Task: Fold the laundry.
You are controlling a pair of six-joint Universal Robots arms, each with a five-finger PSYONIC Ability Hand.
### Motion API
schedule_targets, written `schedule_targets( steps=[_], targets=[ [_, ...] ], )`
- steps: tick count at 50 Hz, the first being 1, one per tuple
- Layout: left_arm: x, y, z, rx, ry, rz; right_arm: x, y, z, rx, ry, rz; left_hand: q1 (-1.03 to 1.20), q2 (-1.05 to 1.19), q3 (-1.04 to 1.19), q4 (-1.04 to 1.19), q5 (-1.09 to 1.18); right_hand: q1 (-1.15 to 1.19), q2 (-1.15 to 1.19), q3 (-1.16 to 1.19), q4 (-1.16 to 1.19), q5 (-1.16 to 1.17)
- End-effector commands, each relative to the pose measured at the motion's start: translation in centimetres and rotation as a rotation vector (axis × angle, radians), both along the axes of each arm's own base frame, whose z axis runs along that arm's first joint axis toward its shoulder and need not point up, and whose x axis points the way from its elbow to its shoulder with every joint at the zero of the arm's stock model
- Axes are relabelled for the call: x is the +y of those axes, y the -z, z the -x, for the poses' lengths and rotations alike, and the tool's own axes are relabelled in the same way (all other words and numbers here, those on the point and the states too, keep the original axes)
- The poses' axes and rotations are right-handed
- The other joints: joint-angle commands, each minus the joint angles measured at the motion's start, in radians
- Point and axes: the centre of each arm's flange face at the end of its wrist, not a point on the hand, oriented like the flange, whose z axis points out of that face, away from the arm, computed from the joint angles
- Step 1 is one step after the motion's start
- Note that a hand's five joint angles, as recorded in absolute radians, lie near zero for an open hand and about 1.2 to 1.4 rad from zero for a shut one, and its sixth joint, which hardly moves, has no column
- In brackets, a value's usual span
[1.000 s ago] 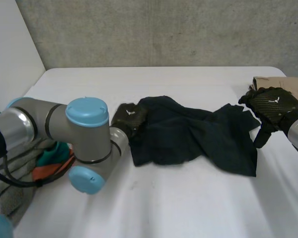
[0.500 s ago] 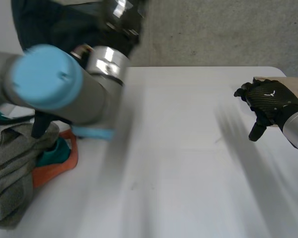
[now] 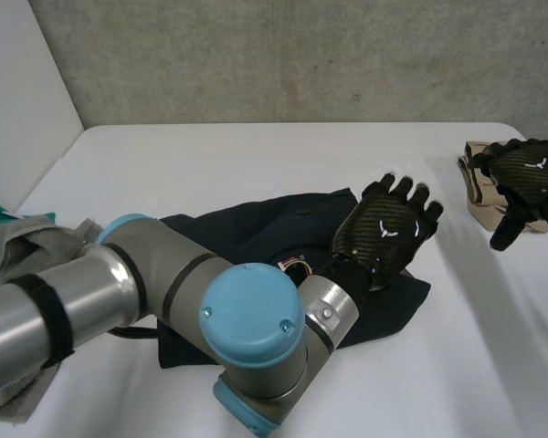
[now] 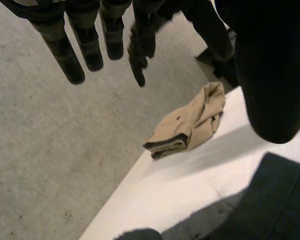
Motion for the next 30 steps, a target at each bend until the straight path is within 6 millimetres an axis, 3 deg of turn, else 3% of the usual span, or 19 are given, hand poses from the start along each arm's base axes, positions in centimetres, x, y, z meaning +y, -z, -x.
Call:
schedule_targets(
  steps=[1,5,7,11,13,16,20,24,30],
  targets=[
    [-0.8,-3.9,-2.3,0.052,-0.078,0.025,0.0,-0.3,-0.3,0.009,-0.023,0.013,-0.064,-0.059,-0.062,-0.059,-0.049,-0.034,-0.046,-0.036,-0.059,-0.062],
    [-2.2,-5.8,-5.1,0.046,-0.19,0.013,0.5,-0.8,-0.9,0.015,-0.046,0.01,-0.058,-0.053,-0.056,-0.053,-0.043,-0.034,-0.046,-0.036,-0.059,-0.062],
    [-2.6,-6.1,-6.4,0.026,-0.24,-0.007,2.1,-1.0,-2.4,0.025,-0.115,-0.029,-0.049,-0.044,-0.047,-0.044,-0.034,-0.034,-0.046,-0.036,-0.059,-0.062],
    [-3.9,-5.4,-10.0,-0.083,-0.395,-0.096,4.8,-0.7,-4.7,0.048,-0.247,-0.121,-0.029,-0.024,-0.027,-0.023,-0.014,-0.034,-0.046,-0.036,-0.059,-0.062],
    [-4.3,-4.5,-12.7,-0.167,-0.52,-0.162,5.5,-0.3,-5.5,0.067,-0.293,-0.145,0.007,0.012,0.008,0.012,0.021,-0.034,-0.046,-0.036,-0.059,-0.062],
    [-4.4,-3.2,-16.1,-0.271,-0.67,-0.235,6.3,1.9,-7.3,0.148,-0.389,-0.18,0.042,0.047,0.044,0.047,0.056,-0.034,-0.046,-0.036,-0.059,-0.062],
    [-3.2,-1.7,-19.0,-0.338,-0.755,-0.317,6.2,4.4,-8.9,0.283,-0.488,-0.171,0.077,0.082,0.079,0.082,0.091,-0.034,-0.046,-0.036,-0.059,-0.062],
    [-1.5,-0.2,-20.3,-0.357,-0.758,-0.394,5.4,6.3,-9.7,0.34,-0.539,-0.174,0.133,0.138,0.135,0.138,0.148,-0.034,-0.046,-0.036,-0.059,-0.062],
    [-0.7,1.0,-20.8,-0.343,-0.761,-0.467,3.9,8.6,-11.1,0.326,-0.562,-0.207,0.153,0.158,0.155,0.159,0.168,-0.033,-0.044,-0.034,-0.057,-0.061]
  ],
)
